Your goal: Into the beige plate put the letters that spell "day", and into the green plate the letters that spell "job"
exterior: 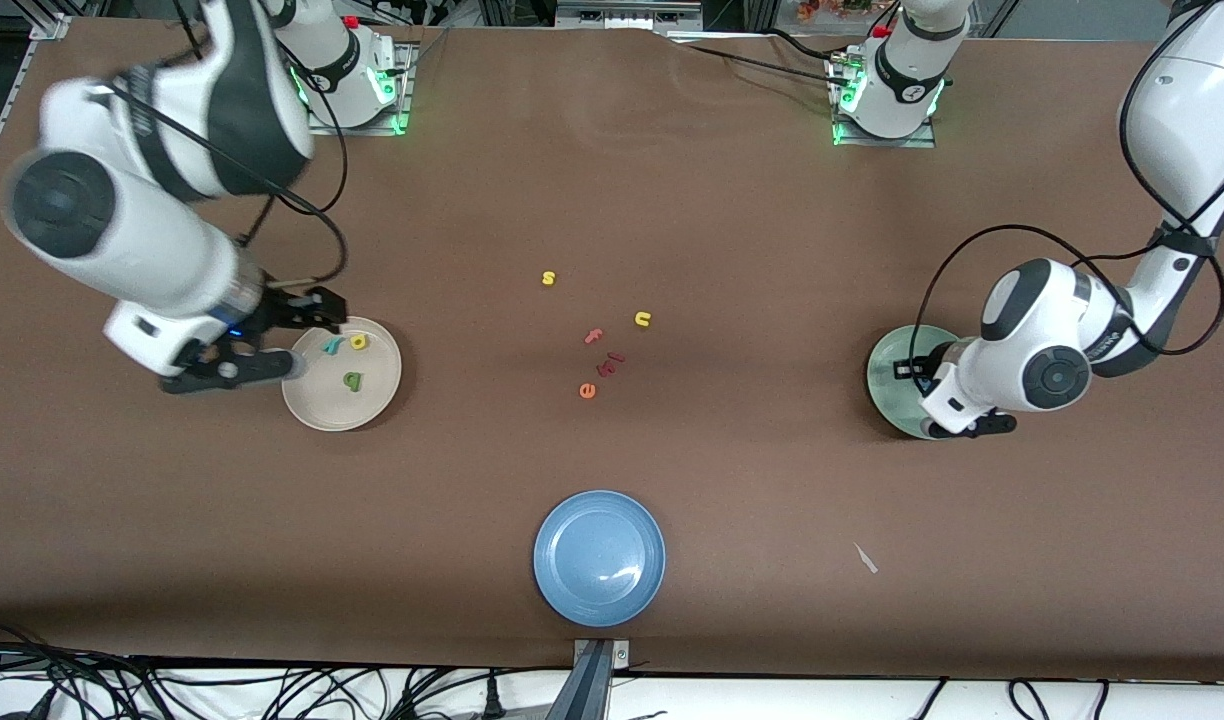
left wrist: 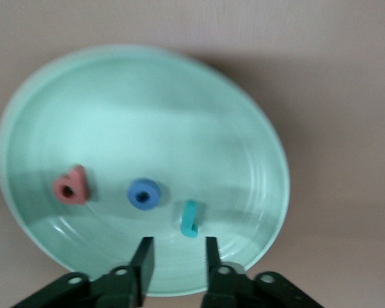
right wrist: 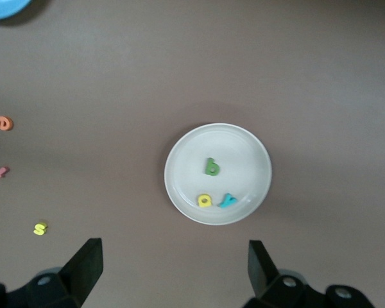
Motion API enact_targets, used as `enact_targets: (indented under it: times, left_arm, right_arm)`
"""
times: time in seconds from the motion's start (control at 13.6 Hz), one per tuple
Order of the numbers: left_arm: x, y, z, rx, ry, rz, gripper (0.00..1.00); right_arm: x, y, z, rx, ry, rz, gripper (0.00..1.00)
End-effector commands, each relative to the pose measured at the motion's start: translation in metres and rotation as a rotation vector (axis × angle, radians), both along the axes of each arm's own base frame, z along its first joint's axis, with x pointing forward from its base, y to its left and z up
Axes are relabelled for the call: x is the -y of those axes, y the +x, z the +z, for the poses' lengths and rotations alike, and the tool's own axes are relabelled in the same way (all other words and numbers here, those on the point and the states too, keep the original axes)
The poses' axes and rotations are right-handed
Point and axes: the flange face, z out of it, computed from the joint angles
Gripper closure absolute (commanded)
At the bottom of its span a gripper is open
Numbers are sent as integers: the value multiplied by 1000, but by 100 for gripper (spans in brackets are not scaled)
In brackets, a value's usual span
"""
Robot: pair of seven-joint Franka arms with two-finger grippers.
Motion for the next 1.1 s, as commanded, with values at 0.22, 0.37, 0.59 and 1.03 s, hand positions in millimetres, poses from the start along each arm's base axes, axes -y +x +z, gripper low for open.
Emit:
enact_targets:
  times: [0.22,0.37,0.59,1.03]
  left_arm:
    - [-13,42,185,113,110,40,0]
    - [-16,51,227,173,95,64,0]
    - [-20,56,271,255,88,88,0]
    - [-24,52,289,229,-4,55,0]
  right_arm:
    - [97,-46,97,55,79,-84,0]
    - [122,-72,95,66,45,-119,0]
    - [137,-99,91,129,32,-138,0]
    - [139,-79,99,108,2,-125,0]
